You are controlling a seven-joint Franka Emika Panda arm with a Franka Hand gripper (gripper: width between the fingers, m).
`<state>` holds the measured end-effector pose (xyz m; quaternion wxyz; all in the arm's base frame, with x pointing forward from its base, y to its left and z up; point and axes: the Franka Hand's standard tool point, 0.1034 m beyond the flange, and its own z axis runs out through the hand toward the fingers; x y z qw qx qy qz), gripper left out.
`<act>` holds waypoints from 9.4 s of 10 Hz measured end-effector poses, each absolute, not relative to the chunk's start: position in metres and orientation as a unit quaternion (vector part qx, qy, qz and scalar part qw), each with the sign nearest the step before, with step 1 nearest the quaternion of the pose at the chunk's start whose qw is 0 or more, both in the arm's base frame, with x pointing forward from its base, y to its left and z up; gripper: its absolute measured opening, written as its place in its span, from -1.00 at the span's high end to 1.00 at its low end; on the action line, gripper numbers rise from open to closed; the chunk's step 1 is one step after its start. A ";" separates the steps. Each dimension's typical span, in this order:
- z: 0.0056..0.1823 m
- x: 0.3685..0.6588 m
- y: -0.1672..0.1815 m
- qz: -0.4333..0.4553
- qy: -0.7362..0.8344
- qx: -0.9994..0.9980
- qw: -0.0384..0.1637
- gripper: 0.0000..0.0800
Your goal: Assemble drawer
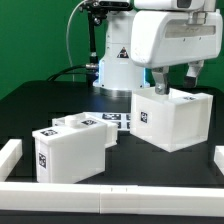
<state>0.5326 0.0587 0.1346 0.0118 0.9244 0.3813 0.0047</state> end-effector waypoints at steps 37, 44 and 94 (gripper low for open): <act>0.139 0.482 0.051 -0.103 -0.892 0.434 -0.078 -0.63; 0.087 0.438 0.053 -0.138 -0.889 0.435 -0.029 -0.63; 0.095 0.502 0.107 -0.289 -0.617 0.609 -0.406 0.92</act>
Offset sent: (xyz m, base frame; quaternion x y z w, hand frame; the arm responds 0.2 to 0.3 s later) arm 0.0000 0.0000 0.0000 0.0000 0.0000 0.0000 1.0000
